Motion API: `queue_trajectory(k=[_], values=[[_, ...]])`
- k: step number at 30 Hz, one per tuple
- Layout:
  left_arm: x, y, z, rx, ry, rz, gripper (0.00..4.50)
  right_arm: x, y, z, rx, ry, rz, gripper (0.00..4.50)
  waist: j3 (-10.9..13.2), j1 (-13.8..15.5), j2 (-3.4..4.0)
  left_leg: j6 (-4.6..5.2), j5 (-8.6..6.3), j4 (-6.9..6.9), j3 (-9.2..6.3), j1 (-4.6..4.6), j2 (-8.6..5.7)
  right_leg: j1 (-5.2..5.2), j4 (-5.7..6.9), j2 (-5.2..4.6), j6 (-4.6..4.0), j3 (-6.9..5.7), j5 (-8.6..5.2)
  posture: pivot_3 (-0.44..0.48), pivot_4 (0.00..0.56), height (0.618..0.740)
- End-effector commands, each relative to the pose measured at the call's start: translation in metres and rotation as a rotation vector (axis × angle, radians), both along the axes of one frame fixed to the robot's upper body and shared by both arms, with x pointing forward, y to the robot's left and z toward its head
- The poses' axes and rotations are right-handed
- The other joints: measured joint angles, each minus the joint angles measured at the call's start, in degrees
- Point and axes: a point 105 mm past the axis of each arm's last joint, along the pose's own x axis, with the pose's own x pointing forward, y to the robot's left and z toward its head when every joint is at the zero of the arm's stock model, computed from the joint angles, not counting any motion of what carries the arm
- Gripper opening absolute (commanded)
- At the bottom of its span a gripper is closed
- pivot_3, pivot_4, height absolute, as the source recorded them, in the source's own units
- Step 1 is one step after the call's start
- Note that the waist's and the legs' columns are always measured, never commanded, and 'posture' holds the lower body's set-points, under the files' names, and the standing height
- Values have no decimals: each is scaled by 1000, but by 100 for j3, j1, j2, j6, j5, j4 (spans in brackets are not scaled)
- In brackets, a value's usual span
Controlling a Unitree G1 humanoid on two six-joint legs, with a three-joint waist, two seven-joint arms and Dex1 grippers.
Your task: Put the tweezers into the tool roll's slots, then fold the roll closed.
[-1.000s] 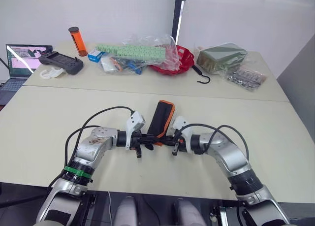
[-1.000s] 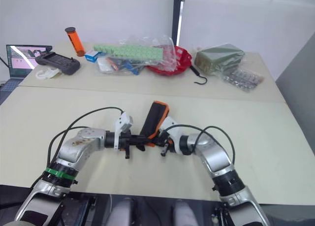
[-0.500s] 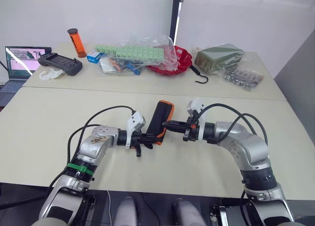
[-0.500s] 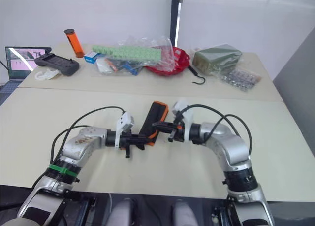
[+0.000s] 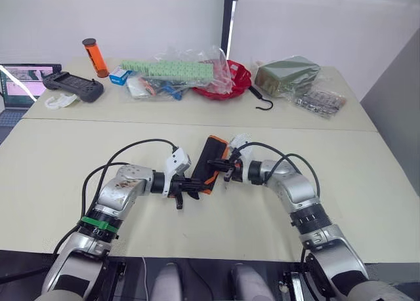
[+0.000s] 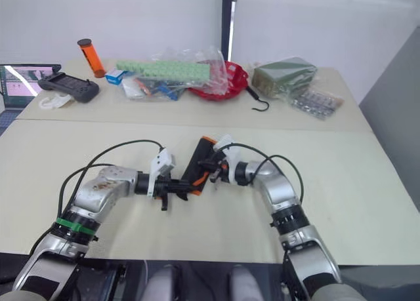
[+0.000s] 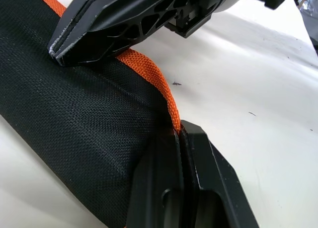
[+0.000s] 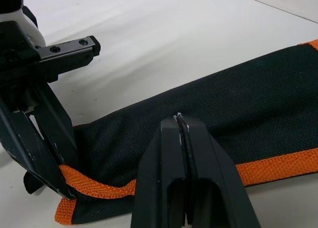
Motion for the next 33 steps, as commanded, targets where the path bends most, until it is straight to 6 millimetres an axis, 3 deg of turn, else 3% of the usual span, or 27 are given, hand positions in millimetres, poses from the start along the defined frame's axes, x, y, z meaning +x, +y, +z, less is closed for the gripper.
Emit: queue_trajectory(k=[1, 10, 11, 14, 21, 27, 33], values=[[4, 21, -6, 39, 38, 96, 316, -3, -3, -29, -92, 42, -4, 0, 0, -8, 0, 0, 0, 0, 0, 2, 0, 1, 0, 0, 0, 0, 0, 0, 150, 737], [3, 45, 62, -136, -43, 70, 3147, -3, 1, -32, -116, 53, 4, 0, 1, 3, 2, 0, 0, 2, -3, -1, 0, 0, 1, -1, 0, -1, 0, 0, 150, 737], [4, 44, 65, -152, -46, 66, 3147, -3, 1, -32, -117, 53, 5, 0, 1, 16, 2, 0, 0, 3, -2, -1, -1, 0, 1, -3, 0, -1, 0, 0, 150, 737], [3, 36, 67, -182, -34, 39, 2520, -3, 1, -32, -113, 52, 9, 0, 1, 20, 2, -1, 0, 4, -2, -3, -2, 1, 0, -3, 0, -2, 0, 0, 150, 737], [-1, 10, 43, -131, -35, -44, 89, -5, 4, -29, -99, 49, 18, 0, 1, 5, 2, -1, 0, 2, -3, -4, -1, 0, 1, -2, 0, -2, 0, 0, 150, 737], [19, 13, -2, 104, -94, 7, 89, -9, 5, -25, -63, 53, 29, 0, 1, 23, 2, 0, 0, 1, -3, -5, -4, -1, 1, -2, -1, -1, 0, 0, 150, 737], [16, 6, -17, 161, -97, -34, 89, -12, 6, -30, -62, 64, 32, 0, -1, 38, 6, 3, 3, 10, -2, 3, -6, 10, 0, -2, 0, 2, 0, 0, 150, 737]])
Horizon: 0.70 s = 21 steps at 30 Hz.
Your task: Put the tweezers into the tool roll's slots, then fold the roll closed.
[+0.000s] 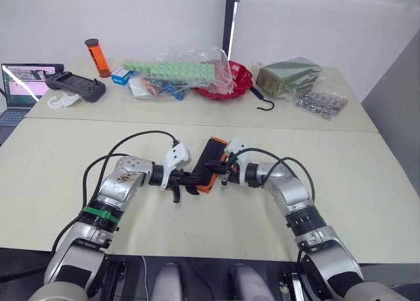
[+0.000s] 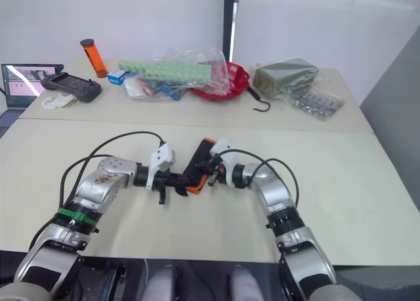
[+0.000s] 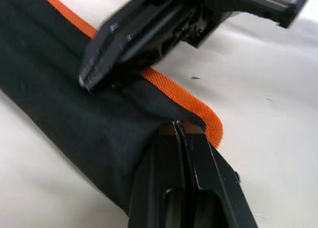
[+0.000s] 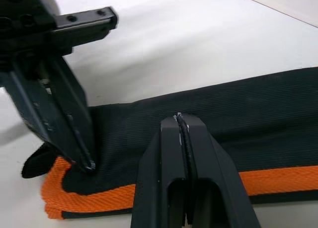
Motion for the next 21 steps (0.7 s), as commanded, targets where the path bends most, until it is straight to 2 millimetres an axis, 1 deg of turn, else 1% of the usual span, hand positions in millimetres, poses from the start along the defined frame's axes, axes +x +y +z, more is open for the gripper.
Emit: queue_trajectory(k=[1, 3, 6, 7, 8, 10, 11, 15, 19, 21], values=[[-3, 6, -24, 89, 37, 32, 89, -7, 1, -26, -46, 88, -1, 0, -1, 1, 1, 3, 2, 0, 0, 4, 0, 4, 0, 0, 0, 0, 0, 0, 150, 737], [-6, 8, -29, 103, 59, 32, 89, -3, 0, -31, -46, 106, -33, 0, -11, -9, 6, 4, 3, -1, 0, 9, 0, 8, 0, 0, 0, 0, 0, 0, 150, 737], [-15, 17, -38, 138, 107, 39, 89, 14, -8, -39, -68, 105, -135, 0, -27, -44, 8, 4, 2, -6, 1, 25, 1, 19, 0, 1, 0, 1, 0, 0, 150, 737], [-18, 19, -40, 148, 117, 40, 89, 19, -11, -39, -70, 104, -160, 0, -28, -80, 9, 4, 2, -12, 0, 41, 2, 34, 0, 3, 0, 2, -1, 0, 150, 737], [-19, 24, -43, 171, 124, 55, 89, 25, -14, -40, -73, 98, -194, 0, -29, -96, 10, 4, 2, -20, 1, 83, 2, 67, -3, 3, -3, 5, -3, 0, 150, 737], [-19, 32, -48, 215, 124, 83, 89, 33, -17, -40, -71, 93, -232, 0, -31, -138, 11, 4, 1, -29, 0, 130, 2, 106, -8, 3, 4, 5, -15, 0, 150, 737], [-18, 36, -51, 241, 122, 99, 89, 37, -18, -40, -68, 93, -249, 0, -33, -155, 13, 4, 1, -29, -1, 140, 2, 116, -8, 3, 27, 5, -29, 0, 150, 737], [-27, 53, -57, 269, 167, 154, 89, 59, -34, -40, -113, 68, -378, 0, -39, -173, 19, 3, 1, -35, -2, 190, 0, 168, -14, 1, 31, 9, -40, 0, 150, 737], [-32, 55, -59, 256, 182, 169, 89, 71, -45, -39, -145, 47, -469, 0, -70, -179, 8, 3, 1, -92, 0, 209, -4, 173, -28, -4, 10, 11, -55, 0, 150, 737], [-33, 54, -58, 239, 184, 178, 89, 73, -46, -39, -152, 41, -483, 0, -76, -188, 21, 3, 1, -116, 0, 213, -4, 172, -31, -3, -12, 11, -54, 0, 150, 737]])
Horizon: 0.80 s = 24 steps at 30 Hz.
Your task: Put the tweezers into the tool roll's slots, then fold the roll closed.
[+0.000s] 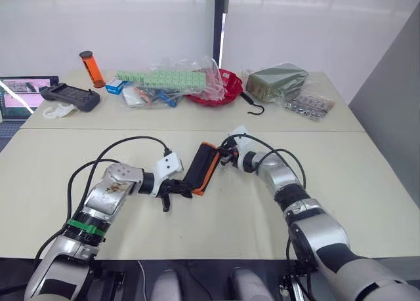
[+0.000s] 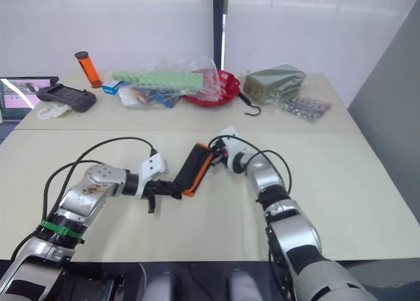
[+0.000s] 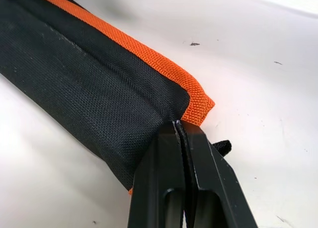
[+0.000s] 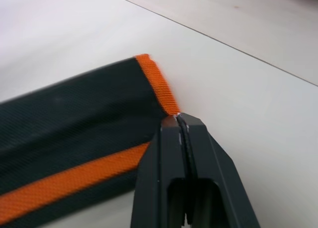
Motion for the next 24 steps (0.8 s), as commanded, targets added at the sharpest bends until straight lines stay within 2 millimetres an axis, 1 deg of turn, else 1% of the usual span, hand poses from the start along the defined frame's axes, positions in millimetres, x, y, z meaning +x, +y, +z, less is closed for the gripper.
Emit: queue_trajectory(k=[1, 4, 6, 9, 10, 11, 12, 13, 15, 17, 19, 21, 24], values=[[-12, 23, -39, 92, 150, 113, 89, -2, -12, -22, -50, 54, -57, 0, -4, -9, 10, 0, 0, -7, 0, 0, 0, -1, -1, 0, -14, 0, 4, 0, 150, 737], [-11, 19, -31, 39, 142, 119, 89, 1, -6, -7, 2, -11, -26, 0, -4, -18, 10, 3, -1, -7, -2, 5, 1, 1, -1, 4, -12, 1, -3, 0, 150, 737], [-9, 15, -20, -29, 133, 121, 89, 2, -1, 9, 63, -69, 10, 0, -1, -25, 11, 2, -1, -4, -2, 0, 1, -1, -1, 3, 13, 1, -17, 0, 150, 737], [-8, 6, 9, -191, 104, 103, 89, 2, -1, 31, 130, -148, 52, 0, 17, -29, 17, 2, -2, -6, -1, -20, 1, -20, -2, 3, 9, 0, -15, 0, 150, 737], [-9, 4, 16, -225, 100, 98, 89, 2, -2, 35, 139, -162, 58, 0, 19, -30, 17, 2, -2, -6, -1, -41, 1, -41, -1, 3, 1, 0, -10, 0, 150, 737], [-9, 4, 19, -242, 101, 96, 89, 2, -3, 36, 142, -168, 62, 0, 22, -26, 18, 2, -1, -3, -2, -82, 1, -82, 5, 3, -19, 0, 2, 0, 150, 737], [-7, 5, 37, -331, 94, 115, 89, -1, -5, 44, 161, -192, 84, 0, 25, -3, 17, 2, -1, 2, -4, -117, 1, -112, 11, 4, -19, 0, 2, 0, 150, 737], [-7, 6, 50, -394, 90, 125, 89, -2, -7, 49, 173, -209, 102, 0, 28, 13, 16, 1, 0, 9, -5, -154, -1, -151, 29, 3, -21, 1, 4, 0, 150, 737], [2, 26, 74, -474, 28, 208, 89, -13, -13, 63, 195, -254, 166, 0, 50, 38, 17, -2, 2, 18, -15, -208, -4, -200, 48, 3, -22, 1, 6, 0, 150, 737], [7, 53, 83, -462, -42, 303, 614, -25, -25, 73, 212, -283, 194, 0, 67, 69, 19, -6, 4, 16, -30, -225, -6, -211, 52, 3, -25, -9, 8, 0, 150, 737], [9, 77, 86, -422, -115, 377, 1196, -37, -36, 75, 170, -298, 223, 551, 73, 85, 25, -7, 4, 8, -33, -224, -8, -210, 47, 2, -26, -10, 8, 0, 150, 737], [17, 107, 91, -331, -266, 502, 1893, -51, -48, 75, 116, -302, 247, 1180, 76, 117, 29, -10, 2, 0, -33, -222, -18, -205, 30, -11, -26, -11, 8, 0, 150, 737], [15, 139, 98, -173, -447, 596, 2888, -68, -69, 78, 92, -307, 239, 2193, 95, 155, 21, -14, -1, 3, -31, -225, -22, -202, 17, -16, -24, -11, 7, 0, 150, 737]])
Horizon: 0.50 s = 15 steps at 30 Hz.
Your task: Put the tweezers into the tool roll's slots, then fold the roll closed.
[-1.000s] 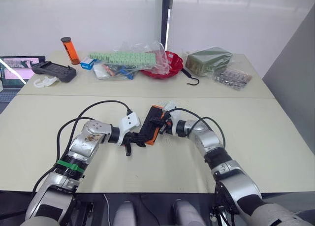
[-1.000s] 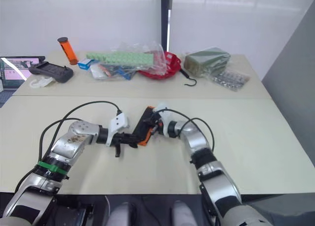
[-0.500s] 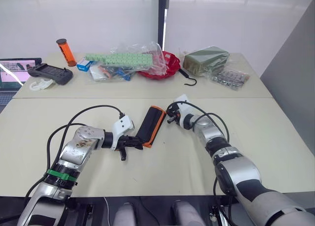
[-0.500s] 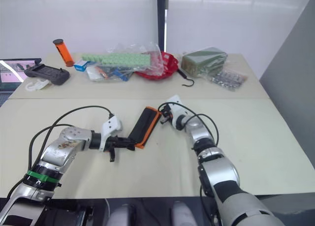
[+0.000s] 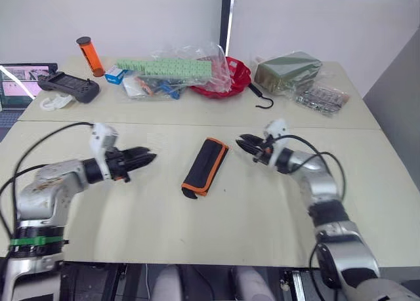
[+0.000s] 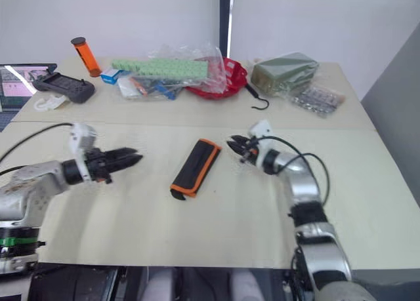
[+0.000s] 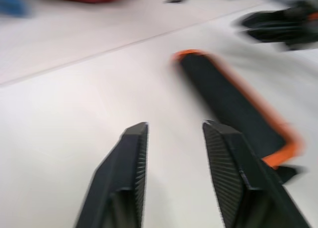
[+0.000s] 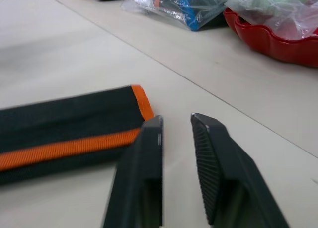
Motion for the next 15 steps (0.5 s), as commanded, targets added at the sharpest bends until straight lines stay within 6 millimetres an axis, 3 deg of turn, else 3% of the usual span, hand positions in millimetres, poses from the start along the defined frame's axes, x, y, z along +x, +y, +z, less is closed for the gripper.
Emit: queue_trajectory(k=[1, 5, 7, 11, 12, 15], values=[[-3, 31, 16, 174, -161, 134, 3237, -19, -14, 21, 4, -64, 17, 2552, 22, 26, -4, 0, 0, 0, 0, -1, 0, 0, -1, 0, 0, 0, 0, 0, 150, 737], [-19, 60, 5, 244, -172, 224, 4500, -37, -42, 10, -57, -60, -33, 3929, 34, 38, -7, -1, 0, 2, 2, -2, 0, 3, -10, 0, 3, 1, -2, 0, 150, 737], [-27, 73, 1, 210, -169, 284, 4500, -44, -55, 7, -44, -47, -85, 4476, 35, 38, -9, -1, 0, 3, 4, -2, 1, 4, -12, -1, 4, 1, -2, 0, 150, 737], [-41, 78, -14, 157, -129, 344, 4500, -62, -80, -2, -29, -11, -155, 4476, 36, 43, -9, -1, 1, 5, 5, -2, 2, 6, -13, 0, 7, 1, -4, 0, 150, 737], [-45, 80, -25, 174, -85, 344, 4500, -66, -86, -5, -21, -2, -182, 4476, 36, 50, -9, -2, 1, 6, 5, -2, 1, 8, -15, -1, 8, 2, -5, 0, 150, 737], [-53, 78, -40, 168, -45, 351, 4500, -70, -106, -8, -1, 0, -274, 4476, 37, 44, -11, -2, 1, 6, 6, 0, 2, 11, -21, -1, 9, 3, -5, 0, 150, 737]])
